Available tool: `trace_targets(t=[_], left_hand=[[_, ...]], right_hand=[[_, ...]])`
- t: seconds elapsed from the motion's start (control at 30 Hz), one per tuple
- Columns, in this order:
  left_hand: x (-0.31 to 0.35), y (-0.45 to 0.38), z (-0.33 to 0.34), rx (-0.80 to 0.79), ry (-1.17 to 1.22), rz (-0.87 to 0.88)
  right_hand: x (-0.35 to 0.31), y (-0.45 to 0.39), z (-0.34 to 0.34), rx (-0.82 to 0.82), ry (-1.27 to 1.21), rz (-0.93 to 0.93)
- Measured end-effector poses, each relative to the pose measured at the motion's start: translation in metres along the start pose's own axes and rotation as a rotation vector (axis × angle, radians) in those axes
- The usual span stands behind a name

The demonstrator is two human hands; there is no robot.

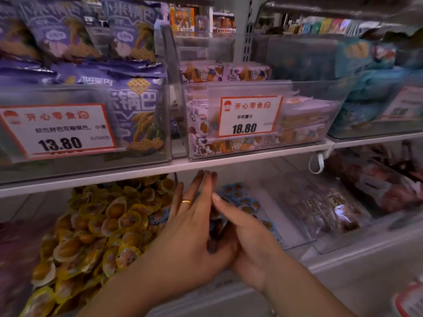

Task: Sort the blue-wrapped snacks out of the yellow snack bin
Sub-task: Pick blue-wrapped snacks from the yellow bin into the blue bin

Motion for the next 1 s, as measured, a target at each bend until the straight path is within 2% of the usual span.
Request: trace_targets(t=[0.13,0.2,0.27,0.33,0.4,0.47,0.57,0.73,0.9,1.0], left_hand=[[0.002,-0.003,-0.001,0.082,0.341,-0.026],[0.000,-0.004,-0.005,0.096,0.303,0.017],[-0.010,-0.002,-0.013,0.122,0.208,0.030],[-0.027,0.006,-0.023,0.164,0.167,-0.013],[-0.043,0.019,-0.033,0.161,0.188,-0.065],[-0.053,0.034,-0.040,0.163,0.194,-0.067],[-0.060,0.059,-0.054,0.284,0.195,-0.088],[-0.072,0.096,-0.063,0.211,0.148,-0.276],[-0.070,0.105,-0.054,0.019,-0.121,-0.157],[-0.080,0.104,-0.056,-0.044,-0.242,-0.113]], right_hand=[[0.000,-0.013,-0.028,0.052,0.110,0.035],[-0.001,-0.026,-0.047,0.187,0.182,0.036],[-0.017,-0.037,-0.060,0.371,0.223,-0.043],[-0.034,-0.050,-0.066,0.431,0.204,-0.104],[-0.045,-0.062,-0.076,0.509,0.399,-0.123],[-0.049,-0.061,-0.085,0.643,0.653,-0.218],[-0.044,-0.053,-0.083,0.673,0.760,-0.354],[-0.030,-0.034,-0.040,0.480,0.953,-0.639],[0.008,-0.005,0.023,0.103,1.395,-0.988],[0.032,0.004,0.044,-0.154,1.792,-1.061]])
Point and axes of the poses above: each hand's wrist, its own y-axis away from the middle knuckle, its own z-axis out of the palm, x = y × z, the point moved 4 cm from there along -y, towards the middle knuckle, and after that the axes turned 11 degrees about y, right-handed, at the moved point
